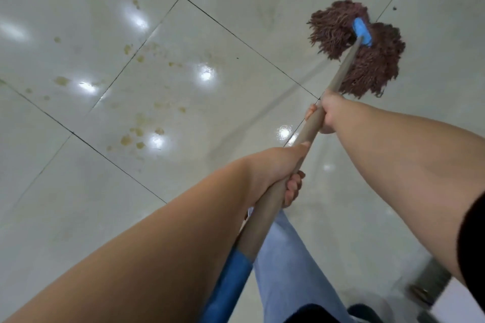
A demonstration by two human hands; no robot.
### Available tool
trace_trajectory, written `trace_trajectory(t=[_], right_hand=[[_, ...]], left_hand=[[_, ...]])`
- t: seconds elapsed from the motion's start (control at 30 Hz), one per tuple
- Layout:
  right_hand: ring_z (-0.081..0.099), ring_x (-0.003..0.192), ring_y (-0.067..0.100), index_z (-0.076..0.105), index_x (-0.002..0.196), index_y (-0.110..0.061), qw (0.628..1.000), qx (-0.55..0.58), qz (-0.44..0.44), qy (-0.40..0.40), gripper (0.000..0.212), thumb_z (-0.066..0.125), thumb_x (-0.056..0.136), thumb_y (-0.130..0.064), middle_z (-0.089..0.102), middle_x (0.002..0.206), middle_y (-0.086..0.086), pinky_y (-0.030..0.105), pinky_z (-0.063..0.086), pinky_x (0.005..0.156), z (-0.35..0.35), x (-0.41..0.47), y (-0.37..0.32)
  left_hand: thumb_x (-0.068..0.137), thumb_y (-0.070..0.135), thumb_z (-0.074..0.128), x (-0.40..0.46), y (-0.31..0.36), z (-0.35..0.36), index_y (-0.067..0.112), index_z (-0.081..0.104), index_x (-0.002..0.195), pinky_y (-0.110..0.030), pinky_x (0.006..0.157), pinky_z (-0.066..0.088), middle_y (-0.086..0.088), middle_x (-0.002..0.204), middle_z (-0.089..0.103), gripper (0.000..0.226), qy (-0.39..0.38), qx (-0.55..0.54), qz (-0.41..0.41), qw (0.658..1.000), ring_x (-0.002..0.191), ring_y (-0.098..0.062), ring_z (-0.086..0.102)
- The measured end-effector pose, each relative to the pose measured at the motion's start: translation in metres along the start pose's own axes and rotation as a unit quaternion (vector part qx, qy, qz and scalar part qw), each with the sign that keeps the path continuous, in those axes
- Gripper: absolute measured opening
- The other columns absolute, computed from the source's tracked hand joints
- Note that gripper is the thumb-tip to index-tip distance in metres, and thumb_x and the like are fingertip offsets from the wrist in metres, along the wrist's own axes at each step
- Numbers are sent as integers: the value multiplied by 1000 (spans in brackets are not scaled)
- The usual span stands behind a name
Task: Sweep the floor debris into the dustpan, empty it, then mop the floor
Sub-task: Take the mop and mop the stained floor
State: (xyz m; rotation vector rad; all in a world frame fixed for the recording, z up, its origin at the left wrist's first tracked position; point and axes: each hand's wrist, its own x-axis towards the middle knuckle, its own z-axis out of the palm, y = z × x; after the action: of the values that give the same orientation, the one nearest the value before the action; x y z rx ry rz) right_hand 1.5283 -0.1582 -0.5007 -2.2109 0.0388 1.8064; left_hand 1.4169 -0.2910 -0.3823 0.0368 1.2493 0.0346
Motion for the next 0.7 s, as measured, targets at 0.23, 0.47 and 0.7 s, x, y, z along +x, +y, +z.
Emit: trace_trajectory(t=[0.23, 0.47, 0.7], right_hand=[[34, 19, 11, 35, 74, -12, 999, -15, 18, -35, 46, 40, 94, -53, 37, 27, 3, 13, 38, 32, -15, -6, 26], [34, 25, 12, 36, 75, -14, 996, -28, 40, -79, 45, 35, 95, -55, 38, 51, 1, 10, 36, 33, 12, -55, 191], [36, 29, 14, 39, 75, -16, 993, -24, 79, -81, 39, 34, 95, -50, 41, 49, 2, 11, 37, 36, 59, -151, 414]], left_hand=[[88, 61, 44, -7, -31, 9, 13, 39, 65, -5, 32, 27, 6, 32, 33, 53, 11, 14, 5, 1000, 23, -4, 30], [89, 63, 38, -50, -187, -48, 14, 38, 65, -7, 33, 25, 6, 33, 34, 55, 49, 39, -15, 998, 24, -5, 30], [88, 62, 38, -134, -389, -130, 12, 43, 70, -10, 36, 29, 4, 36, 38, 54, 123, 61, -90, 986, 28, -9, 35]])
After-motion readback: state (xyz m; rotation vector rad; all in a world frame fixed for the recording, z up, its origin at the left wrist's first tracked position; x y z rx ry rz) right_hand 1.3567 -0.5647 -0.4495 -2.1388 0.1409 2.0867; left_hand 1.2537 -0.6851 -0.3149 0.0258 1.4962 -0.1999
